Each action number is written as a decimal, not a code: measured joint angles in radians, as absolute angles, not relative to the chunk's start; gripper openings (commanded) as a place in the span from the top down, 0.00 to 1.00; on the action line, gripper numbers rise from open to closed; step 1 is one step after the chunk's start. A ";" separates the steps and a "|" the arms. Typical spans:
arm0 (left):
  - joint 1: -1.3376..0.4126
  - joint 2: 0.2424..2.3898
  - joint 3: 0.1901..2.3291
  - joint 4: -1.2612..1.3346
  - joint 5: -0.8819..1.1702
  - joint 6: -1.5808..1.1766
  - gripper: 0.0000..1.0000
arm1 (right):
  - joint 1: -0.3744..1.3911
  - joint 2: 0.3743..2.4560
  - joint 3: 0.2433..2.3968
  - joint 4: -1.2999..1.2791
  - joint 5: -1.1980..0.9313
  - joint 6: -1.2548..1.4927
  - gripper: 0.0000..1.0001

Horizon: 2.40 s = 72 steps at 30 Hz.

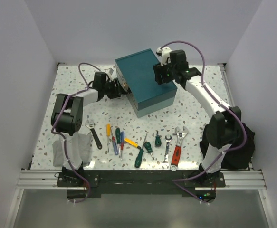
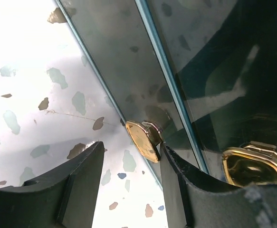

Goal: Sort the tools into containers

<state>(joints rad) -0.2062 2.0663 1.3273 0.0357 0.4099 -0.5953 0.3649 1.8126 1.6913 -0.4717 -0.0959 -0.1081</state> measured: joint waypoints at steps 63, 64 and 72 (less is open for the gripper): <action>0.040 1.738 1.102 -0.625 0.021 0.010 0.52 | 0.553 1.654 1.654 -0.433 -0.022 -0.078 0.37; 0.040 1.738 1.101 -0.625 0.020 0.012 0.53 | 0.554 1.654 1.654 -0.433 -0.022 -0.079 0.37; 0.040 1.753 1.071 -0.627 0.015 0.023 0.68 | 0.633 1.684 1.652 -0.432 -0.043 -0.059 0.37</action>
